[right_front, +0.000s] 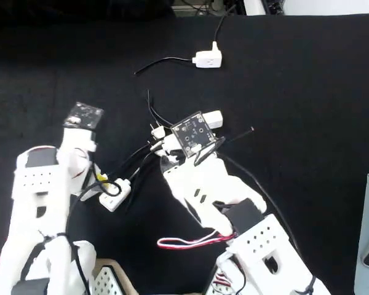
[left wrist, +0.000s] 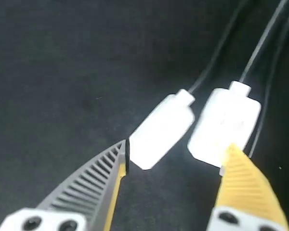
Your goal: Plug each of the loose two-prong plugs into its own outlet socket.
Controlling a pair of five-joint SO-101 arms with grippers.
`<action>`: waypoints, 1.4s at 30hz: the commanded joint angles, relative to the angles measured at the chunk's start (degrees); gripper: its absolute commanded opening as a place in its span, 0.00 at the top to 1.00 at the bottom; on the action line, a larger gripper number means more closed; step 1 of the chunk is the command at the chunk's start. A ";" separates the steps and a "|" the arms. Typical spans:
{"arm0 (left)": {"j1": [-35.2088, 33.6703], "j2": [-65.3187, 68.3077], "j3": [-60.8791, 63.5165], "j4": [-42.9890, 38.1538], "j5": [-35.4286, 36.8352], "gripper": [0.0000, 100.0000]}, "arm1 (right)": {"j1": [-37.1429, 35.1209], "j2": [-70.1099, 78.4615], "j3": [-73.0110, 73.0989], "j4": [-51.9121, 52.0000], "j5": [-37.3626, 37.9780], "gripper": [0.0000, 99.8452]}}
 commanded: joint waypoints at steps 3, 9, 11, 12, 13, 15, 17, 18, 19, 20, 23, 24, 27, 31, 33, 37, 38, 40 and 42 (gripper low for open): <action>-5.67 -8.53 -0.92 0.88 0.09 0.69 | -5.36 3.65 -1.10 -0.26 -0.62 0.99; -11.30 -20.13 5.05 0.70 0.44 0.69 | -12.84 17.80 -6.90 -0.53 -4.75 0.99; -14.20 -24.26 7.43 0.70 0.70 0.69 | -15.21 21.05 -7.78 -2.37 -4.92 0.99; -15.87 -26.37 8.75 0.62 1.85 0.69 | -16.26 22.29 -7.96 -3.69 -5.36 0.99; -17.45 -28.22 9.80 0.62 3.16 0.69 | -17.05 23.43 -7.96 -4.92 -5.54 0.99; -21.05 -31.82 11.82 0.62 4.92 0.69 | -18.46 25.45 -8.22 -7.03 -5.54 0.99; -23.78 -34.73 13.76 0.62 6.33 0.69 | -19.16 27.12 -8.66 -8.97 -5.54 0.99; -24.75 -35.78 14.64 0.62 7.12 0.69 | -19.52 28.09 -9.19 -9.58 -5.54 0.99; -25.36 -36.84 15.43 0.62 8.00 0.69 | -19.69 29.05 -9.89 -10.02 -5.54 0.99; -25.89 -37.80 16.04 0.62 8.88 0.69 | -19.69 30.29 -10.77 -10.29 -5.54 0.99; -25.98 -39.38 17.36 0.62 11.78 0.69 | -19.69 34.59 -13.93 -11.34 -5.54 0.99; -25.89 -39.47 17.63 0.62 12.75 0.69 | -19.69 36.09 -14.64 -12.22 -5.54 0.99; -26.07 -39.47 17.80 -0.35 15.47 0.69 | -19.69 39.78 -15.43 -16.18 -5.36 0.99; -29.05 -39.47 18.15 -2.29 17.76 0.69 | -20.40 41.80 -15.34 -19.25 -5.36 0.99; -29.23 -39.47 19.38 -3.60 18.55 0.69 | -21.54 41.71 -15.25 -19.87 -5.36 0.99; -29.32 -39.47 22.29 -6.42 18.99 0.69 | -23.47 42.15 -15.43 -21.54 -5.36 0.99; -29.32 -39.47 22.73 -6.68 18.99 0.69 | -23.47 42.24 -15.16 -22.42 -5.36 0.99; -29.32 -39.47 23.25 -6.68 18.99 0.69 | -23.30 42.24 -15.08 -23.38 -5.45 0.99; -29.32 -39.56 23.52 -6.68 18.99 0.69 | -23.38 42.24 -15.08 -23.82 -5.45 0.99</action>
